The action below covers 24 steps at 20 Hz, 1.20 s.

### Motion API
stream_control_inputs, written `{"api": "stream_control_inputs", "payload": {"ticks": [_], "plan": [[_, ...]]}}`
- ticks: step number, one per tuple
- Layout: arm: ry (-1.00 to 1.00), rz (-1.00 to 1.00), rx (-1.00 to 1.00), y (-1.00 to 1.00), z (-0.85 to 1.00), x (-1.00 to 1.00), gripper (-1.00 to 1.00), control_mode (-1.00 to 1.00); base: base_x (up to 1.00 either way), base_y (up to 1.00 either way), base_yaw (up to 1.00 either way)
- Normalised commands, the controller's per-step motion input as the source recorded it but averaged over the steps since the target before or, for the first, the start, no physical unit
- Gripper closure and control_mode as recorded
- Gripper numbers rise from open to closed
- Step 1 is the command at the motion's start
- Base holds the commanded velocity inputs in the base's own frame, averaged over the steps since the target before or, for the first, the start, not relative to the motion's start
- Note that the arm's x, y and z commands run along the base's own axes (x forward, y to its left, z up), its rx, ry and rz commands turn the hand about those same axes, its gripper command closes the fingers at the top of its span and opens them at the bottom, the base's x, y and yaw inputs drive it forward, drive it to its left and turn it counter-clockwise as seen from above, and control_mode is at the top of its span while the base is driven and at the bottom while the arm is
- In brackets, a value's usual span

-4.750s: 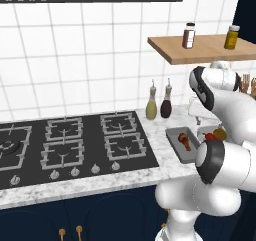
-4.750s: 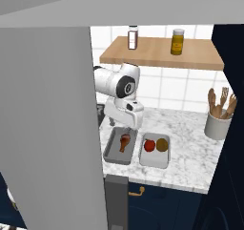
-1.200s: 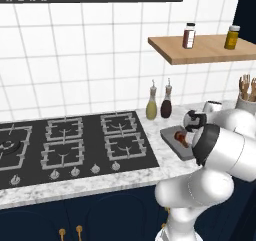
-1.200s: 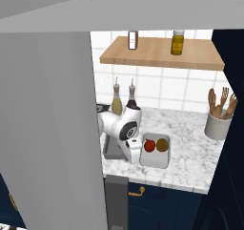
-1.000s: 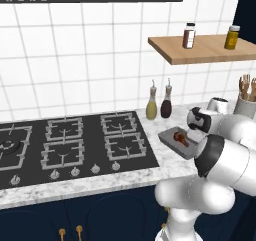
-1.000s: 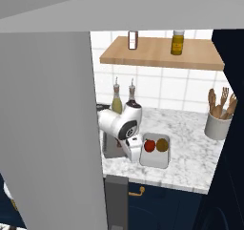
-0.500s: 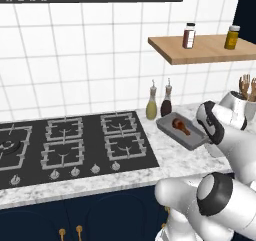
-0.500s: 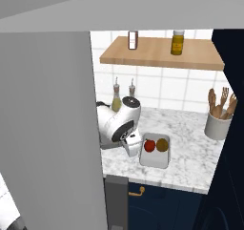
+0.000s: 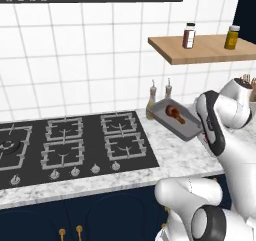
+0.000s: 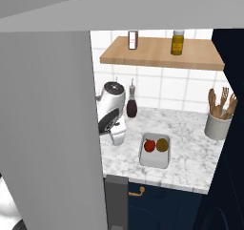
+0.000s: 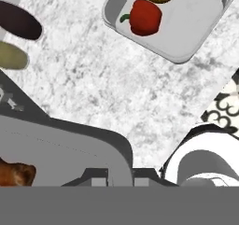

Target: Take the meat container that has the chicken drumstick and place it on the second highest rack of the freezer. Then take the vegetable container that has the bell pepper and avocado and place it on the highest rack of the freezer.

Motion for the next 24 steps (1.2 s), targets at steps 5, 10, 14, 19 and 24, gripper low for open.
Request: {"api": "stream_control_inputs", "payload": {"ticks": [5,10,14,19,24], "plan": [[-0.01,0.01,0.00,0.56,0.32,-0.67,1.00,-1.00,0.00,0.00,0.00],[-0.07,0.02,0.00,0.39,0.17,-0.87,1.00,-1.00,0.00,0.00,0.00],[-0.07,0.00,0.00,0.24,0.25,-0.85,1.00,-1.00,0.00,0.00,0.00],[-0.14,0.00,0.00,0.05,0.38,-0.61,1.00,-1.00,0.00,0.00,0.00],[-0.10,0.00,0.00,0.00,0.19,-0.27,1.00,-1.00,0.00,0.00,0.00]]}}
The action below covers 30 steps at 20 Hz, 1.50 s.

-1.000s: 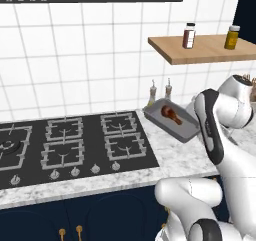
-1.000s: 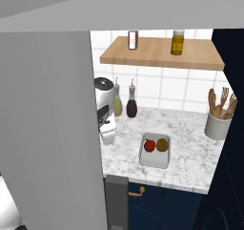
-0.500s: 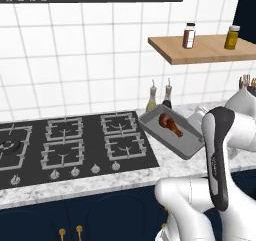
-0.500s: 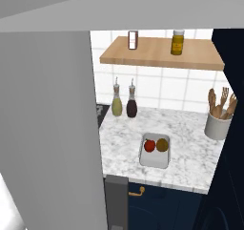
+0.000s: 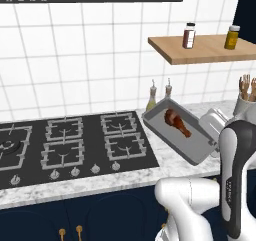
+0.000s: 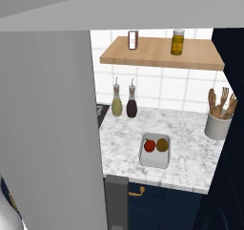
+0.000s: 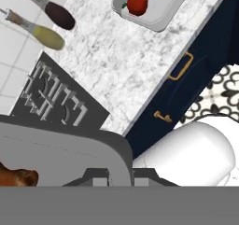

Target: Take the meat container that has the chicken drumstick and place it on the second highest rack of the freezer. Then take the vegetable container that has the bell pepper and avocado and place it on the highest rack of the freezer.

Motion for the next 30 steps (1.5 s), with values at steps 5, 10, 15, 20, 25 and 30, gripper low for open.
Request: {"api": "stream_control_inputs", "payload": {"ticks": [5,10,15,20,25,30], "plan": [[-0.01,0.00,0.00,0.00,0.00,-0.01,1.00,-1.00,0.00,0.00,0.00],[0.00,0.00,0.00,0.00,0.00,0.00,1.00,1.00,-0.17,0.48,-0.02],[0.00,0.00,0.00,0.00,0.00,0.00,1.00,1.00,-0.43,0.73,-0.54],[0.00,0.00,0.00,0.00,0.00,0.00,1.00,1.00,-0.34,0.18,-0.87],[0.00,0.00,0.00,0.00,0.00,0.00,1.00,1.00,-0.45,0.03,-0.87],[0.00,0.00,0.00,0.00,0.00,0.00,1.00,1.00,-0.66,0.16,-0.75]]}}
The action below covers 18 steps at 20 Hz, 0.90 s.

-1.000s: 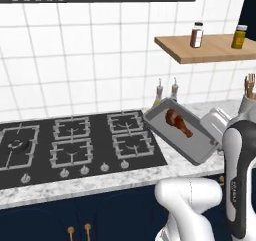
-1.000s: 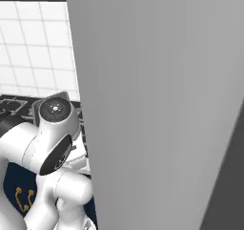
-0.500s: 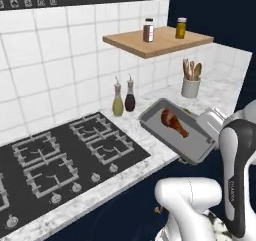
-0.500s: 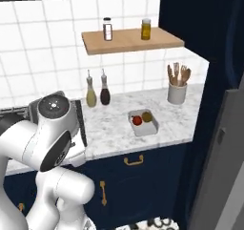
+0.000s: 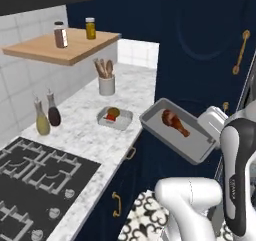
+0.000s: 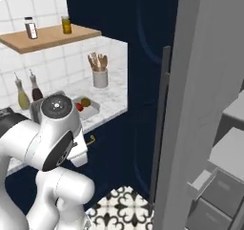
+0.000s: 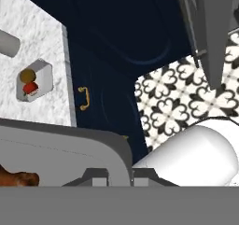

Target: Take the meat container that has the chicken drumstick and place it on the second highest rack of the freezer. Then take the vegetable container that has the bell pepper and avocado and place it on the highest rack of the freezer.

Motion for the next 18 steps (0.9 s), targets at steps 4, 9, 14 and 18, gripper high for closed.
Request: {"api": "stream_control_inputs", "payload": {"ticks": [4,9,14,18], "plan": [[0.00,0.00,0.00,0.00,0.00,0.00,1.00,1.00,-0.82,0.18,-0.58],[0.00,0.00,0.00,0.00,0.00,0.00,1.00,1.00,-0.89,0.18,-0.37],[0.00,0.00,0.00,0.00,0.00,0.00,1.00,1.00,-0.66,-0.29,-0.43],[0.00,0.00,0.00,0.00,0.00,0.00,1.00,1.00,0.04,-0.99,-0.45]]}}
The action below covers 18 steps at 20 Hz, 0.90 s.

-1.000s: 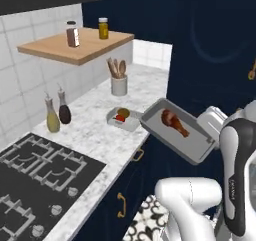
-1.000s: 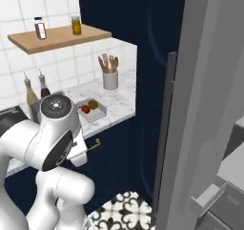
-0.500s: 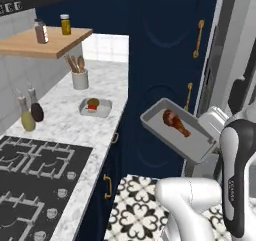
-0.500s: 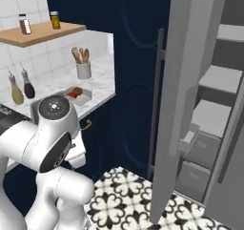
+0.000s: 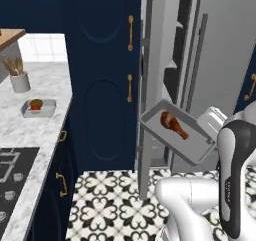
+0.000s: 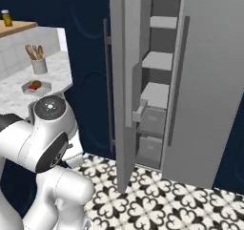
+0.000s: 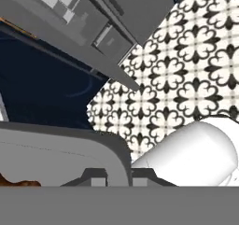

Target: Take the meat container that has the chicken drumstick and place it on the second highest rack of the freezer. Then take the vegetable container that has the bell pepper and avocado and place it on the highest rack of the freezer.

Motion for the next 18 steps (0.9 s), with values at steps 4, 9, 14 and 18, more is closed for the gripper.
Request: {"api": "stream_control_inputs", "payload": {"ticks": [4,9,14,18], "plan": [[0.00,0.00,0.00,0.00,0.00,0.00,1.00,1.00,0.15,-0.99,-0.36],[0.00,0.00,0.00,0.00,0.00,0.00,1.00,1.00,0.78,-0.80,-0.08],[0.00,0.00,0.00,0.00,0.00,0.00,1.00,1.00,0.47,-0.52,0.00],[0.00,0.00,0.00,0.00,0.00,0.00,1.00,1.00,0.42,-0.26,0.02]]}}
